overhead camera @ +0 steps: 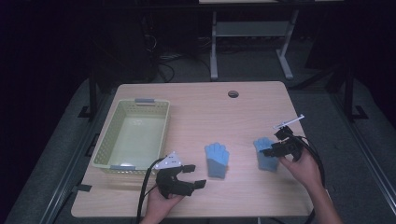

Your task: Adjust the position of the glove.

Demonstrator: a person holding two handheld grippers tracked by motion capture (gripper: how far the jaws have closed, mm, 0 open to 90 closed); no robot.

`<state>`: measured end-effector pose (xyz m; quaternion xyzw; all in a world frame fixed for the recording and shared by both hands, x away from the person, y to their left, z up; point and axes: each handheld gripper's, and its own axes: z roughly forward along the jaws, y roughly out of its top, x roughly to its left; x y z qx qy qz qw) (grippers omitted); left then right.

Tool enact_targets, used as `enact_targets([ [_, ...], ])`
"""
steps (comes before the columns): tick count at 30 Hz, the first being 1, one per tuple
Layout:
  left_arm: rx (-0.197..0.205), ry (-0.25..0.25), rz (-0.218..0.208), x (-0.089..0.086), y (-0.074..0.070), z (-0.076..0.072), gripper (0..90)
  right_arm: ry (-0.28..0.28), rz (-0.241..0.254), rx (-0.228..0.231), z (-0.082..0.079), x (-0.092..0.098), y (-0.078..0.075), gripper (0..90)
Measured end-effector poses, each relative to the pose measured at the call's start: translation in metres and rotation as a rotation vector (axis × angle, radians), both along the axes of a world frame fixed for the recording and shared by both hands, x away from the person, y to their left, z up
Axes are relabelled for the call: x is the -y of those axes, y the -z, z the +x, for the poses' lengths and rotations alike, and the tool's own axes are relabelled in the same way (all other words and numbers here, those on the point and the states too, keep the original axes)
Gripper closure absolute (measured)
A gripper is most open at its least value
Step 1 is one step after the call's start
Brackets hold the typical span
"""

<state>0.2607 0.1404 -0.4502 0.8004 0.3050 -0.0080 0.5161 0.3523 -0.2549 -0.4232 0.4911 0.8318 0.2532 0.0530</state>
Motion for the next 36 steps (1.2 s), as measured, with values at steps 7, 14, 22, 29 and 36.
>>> enact_targets([
  [7, -0.005, -0.005, -0.009, 0.001, 0.001, 0.001, 23.9, -0.013, -0.063, -0.063, 0.002, -0.005, 0.015, 55.1],
  [14, -0.009, -0.005, -0.008, 0.001, 0.001, 0.001, 23.9, -0.032, -0.155, -0.052, 0.002, -0.015, 0.02, 59.9],
  [22, -0.01, -0.004, 0.0, 0.0, 0.001, 0.0, 24.0, -0.034, -0.156, -0.064, 0.002, -0.018, 0.02, 74.8],
  [29, -0.006, -0.009, -0.004, -0.001, 0.001, 0.001, 24.0, -0.02, -0.13, -0.091, 0.005, -0.015, 0.019, 80.9],
  [36, 0.003, -0.011, -0.009, 0.0, -0.001, -0.001, 24.1, -0.029, -0.122, -0.067, 0.0, -0.015, 0.009, 82.4],
])
